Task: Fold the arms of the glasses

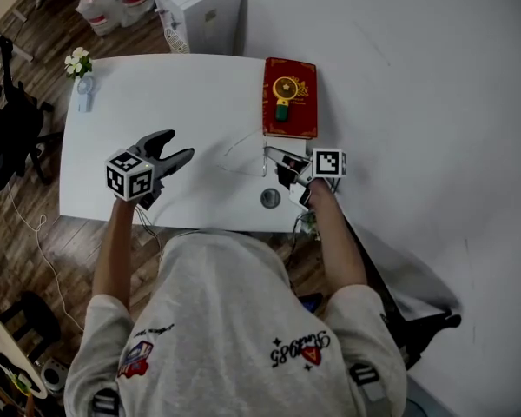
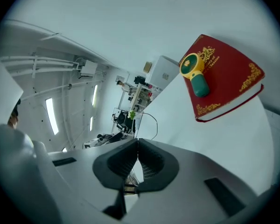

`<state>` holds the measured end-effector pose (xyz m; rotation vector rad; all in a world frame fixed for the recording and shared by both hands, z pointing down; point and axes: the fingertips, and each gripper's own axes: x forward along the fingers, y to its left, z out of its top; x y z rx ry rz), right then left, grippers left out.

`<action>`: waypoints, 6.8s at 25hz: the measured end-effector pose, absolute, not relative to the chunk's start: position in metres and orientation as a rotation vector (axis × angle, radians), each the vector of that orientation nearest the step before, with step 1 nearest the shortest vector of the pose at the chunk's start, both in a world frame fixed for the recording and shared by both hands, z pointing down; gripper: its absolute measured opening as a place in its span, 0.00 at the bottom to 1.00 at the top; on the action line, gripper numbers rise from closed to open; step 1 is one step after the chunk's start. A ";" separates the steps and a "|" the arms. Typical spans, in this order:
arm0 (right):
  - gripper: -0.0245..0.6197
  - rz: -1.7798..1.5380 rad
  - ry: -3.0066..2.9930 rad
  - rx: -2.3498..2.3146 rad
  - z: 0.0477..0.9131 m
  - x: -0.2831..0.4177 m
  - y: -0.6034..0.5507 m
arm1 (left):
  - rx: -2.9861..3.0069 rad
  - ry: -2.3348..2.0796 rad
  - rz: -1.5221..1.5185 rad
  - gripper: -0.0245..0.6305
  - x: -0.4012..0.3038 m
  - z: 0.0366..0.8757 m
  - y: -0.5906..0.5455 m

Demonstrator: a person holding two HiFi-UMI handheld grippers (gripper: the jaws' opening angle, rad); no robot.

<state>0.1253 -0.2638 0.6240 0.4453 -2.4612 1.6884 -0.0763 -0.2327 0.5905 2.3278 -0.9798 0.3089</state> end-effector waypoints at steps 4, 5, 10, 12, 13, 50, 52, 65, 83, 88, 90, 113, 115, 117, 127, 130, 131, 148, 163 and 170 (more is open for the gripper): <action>0.05 1.864 -2.244 0.578 0.626 0.135 -0.244 | 2.345 -0.786 0.307 0.49 -0.056 0.584 -0.230; 0.05 1.823 -2.290 0.543 0.621 0.133 -0.244 | 2.342 -0.749 0.293 0.48 -0.050 0.583 -0.229; 0.05 1.837 -2.290 0.494 0.609 0.130 -0.233 | 2.229 -0.439 0.163 0.26 -0.019 0.576 -0.218; 0.05 1.671 -2.470 0.330 0.591 0.119 -0.237 | 2.169 -0.344 0.112 0.26 -0.008 0.576 -0.217; 0.05 1.620 -2.517 0.280 0.586 0.117 -0.238 | 2.148 -0.312 0.096 0.26 -0.004 0.577 -0.218; 0.05 1.635 -2.557 0.143 0.561 0.079 -0.205 | 2.000 0.292 0.491 0.06 0.089 0.583 -0.160; 0.05 1.642 -2.558 0.141 0.561 0.078 -0.204 | 2.004 0.300 0.505 0.06 0.093 0.584 -0.159; 0.05 1.656 -2.609 0.251 0.558 0.092 -0.222 | 2.047 0.209 0.377 0.13 0.090 0.578 -0.183; 0.05 1.677 -2.641 0.235 0.550 0.084 -0.228 | 2.112 0.170 0.435 0.20 0.091 0.571 -0.190; 0.05 1.685 -2.648 0.245 0.550 0.086 -0.230 | 2.111 0.165 0.426 0.21 0.090 0.570 -0.192; 0.05 1.688 -2.646 0.263 0.550 0.089 -0.231 | 2.116 0.151 0.413 0.26 0.087 0.569 -0.194; 0.05 1.719 -2.671 0.587 0.550 0.116 -0.275 | 2.045 -0.899 -0.400 0.31 -0.082 0.546 -0.248; 0.05 1.669 -2.728 0.575 0.544 0.113 -0.281 | 1.984 -0.919 -0.505 0.31 -0.080 0.545 -0.242; 0.05 1.644 -2.760 0.583 0.541 0.113 -0.287 | 1.922 -0.896 -0.565 0.31 -0.072 0.551 -0.234; 0.05 1.645 -2.814 0.589 0.533 0.110 -0.289 | 1.869 -0.800 -0.607 0.31 -0.017 0.563 -0.217; 0.05 1.648 -2.808 0.594 0.537 0.111 -0.287 | 1.870 -0.741 -0.623 0.28 -0.001 0.559 -0.214; 0.05 1.652 -2.806 0.595 0.538 0.111 -0.287 | 1.872 -0.726 -0.632 0.24 0.003 0.558 -0.214; 0.05 1.667 -2.797 0.551 0.543 0.104 -0.275 | 1.922 -0.642 -0.637 0.06 0.014 0.546 -0.221; 0.05 1.682 -2.771 0.425 0.544 0.082 -0.245 | 1.981 -0.578 -0.494 0.06 0.030 0.536 -0.227; 0.05 1.660 -2.756 0.331 0.543 0.069 -0.230 | 1.989 -0.561 -0.401 0.05 0.046 0.543 -0.227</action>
